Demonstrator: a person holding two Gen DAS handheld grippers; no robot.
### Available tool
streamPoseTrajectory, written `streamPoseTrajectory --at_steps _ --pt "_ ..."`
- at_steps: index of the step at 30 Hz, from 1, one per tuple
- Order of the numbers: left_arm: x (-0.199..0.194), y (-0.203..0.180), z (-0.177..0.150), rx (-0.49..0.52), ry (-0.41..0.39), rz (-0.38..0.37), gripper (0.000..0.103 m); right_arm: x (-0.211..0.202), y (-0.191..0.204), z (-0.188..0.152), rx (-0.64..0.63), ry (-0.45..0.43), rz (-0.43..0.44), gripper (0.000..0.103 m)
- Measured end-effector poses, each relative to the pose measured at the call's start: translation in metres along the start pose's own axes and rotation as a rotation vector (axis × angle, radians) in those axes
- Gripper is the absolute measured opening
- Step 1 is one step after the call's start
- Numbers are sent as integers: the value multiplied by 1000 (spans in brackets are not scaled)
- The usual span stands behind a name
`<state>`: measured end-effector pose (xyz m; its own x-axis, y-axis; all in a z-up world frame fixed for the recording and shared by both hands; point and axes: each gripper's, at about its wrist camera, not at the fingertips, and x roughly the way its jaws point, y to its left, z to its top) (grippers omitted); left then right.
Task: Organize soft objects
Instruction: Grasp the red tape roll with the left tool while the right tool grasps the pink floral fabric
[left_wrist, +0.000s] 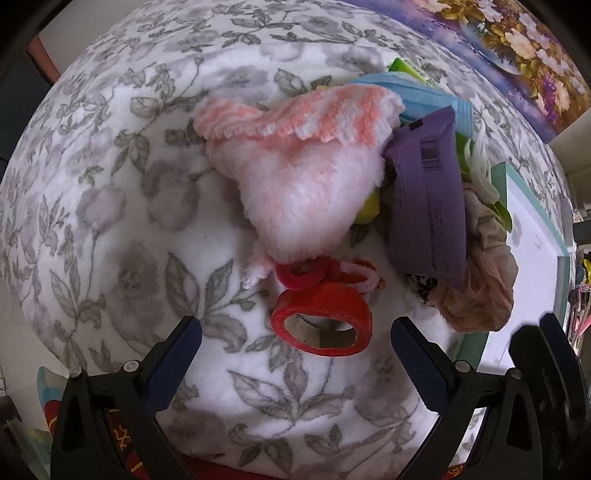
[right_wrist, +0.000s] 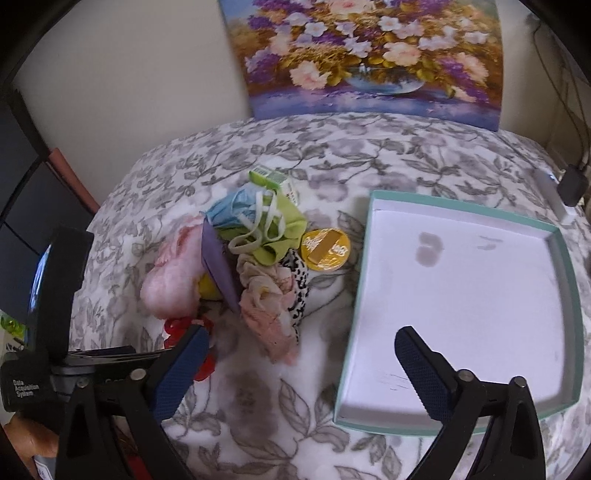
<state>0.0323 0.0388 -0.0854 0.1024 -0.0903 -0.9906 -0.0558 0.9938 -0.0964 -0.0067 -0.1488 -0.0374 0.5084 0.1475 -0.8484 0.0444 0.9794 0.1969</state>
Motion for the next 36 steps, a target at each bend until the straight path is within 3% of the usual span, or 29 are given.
streamPoseTrajectory --at_steps 4,7,11,13,19,26,36 --pt "9 -4 6 6 27 -20 83 9 1 3 -1 16 14 76" --pt "17 -7 7 5 52 -32 73 16 5 4 -10 31 18 59" --pt "31 -14 10 13 69 -48 66 27 9 5 -22 69 29 47" --pt "36 -16 10 14 78 -64 58 32 13 5 -39 84 44 35" --pt "48 -28 10 29 73 -61 57 41 14 3 -28 106 52 20" --pt "45 -25 2 28 52 -78 57 33 11 6 2 97 77 13" --pt "15 -28 0 41 -69 -126 57 5 8 15 40 19 152 10"
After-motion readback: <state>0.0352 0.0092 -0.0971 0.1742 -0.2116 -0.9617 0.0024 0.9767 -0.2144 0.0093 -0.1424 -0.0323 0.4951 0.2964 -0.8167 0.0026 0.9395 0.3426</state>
